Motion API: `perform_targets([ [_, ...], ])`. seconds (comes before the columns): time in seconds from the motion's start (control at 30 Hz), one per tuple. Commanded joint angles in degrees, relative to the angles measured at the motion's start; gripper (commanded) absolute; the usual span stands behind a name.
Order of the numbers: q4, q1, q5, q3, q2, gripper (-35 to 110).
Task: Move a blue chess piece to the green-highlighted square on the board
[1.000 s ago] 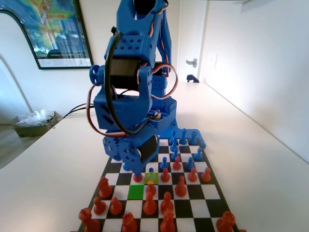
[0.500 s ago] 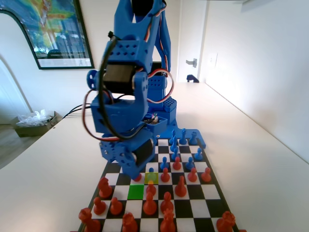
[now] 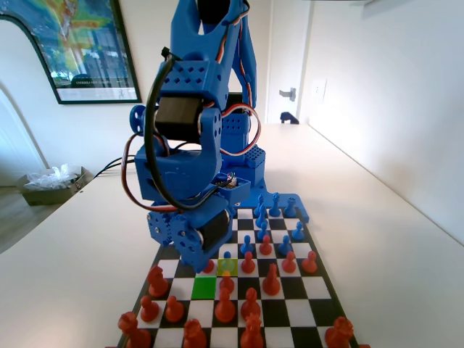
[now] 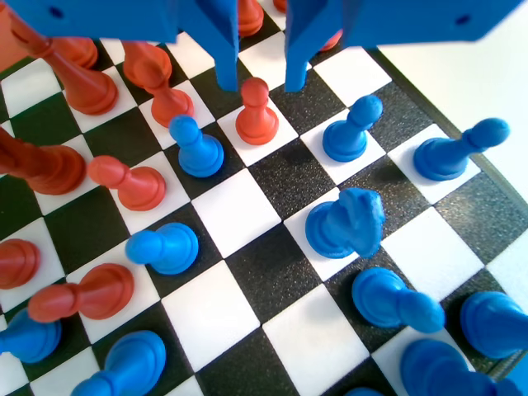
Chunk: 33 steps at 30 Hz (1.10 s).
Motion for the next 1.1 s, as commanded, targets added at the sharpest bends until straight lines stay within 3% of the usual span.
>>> perform_targets([
  [0.0, 0.1, 1.1, -0.3, -0.2, 1.7, 9],
  [1.07, -2.0, -0.5, -1.0, 4.4, 2.0, 8],
])
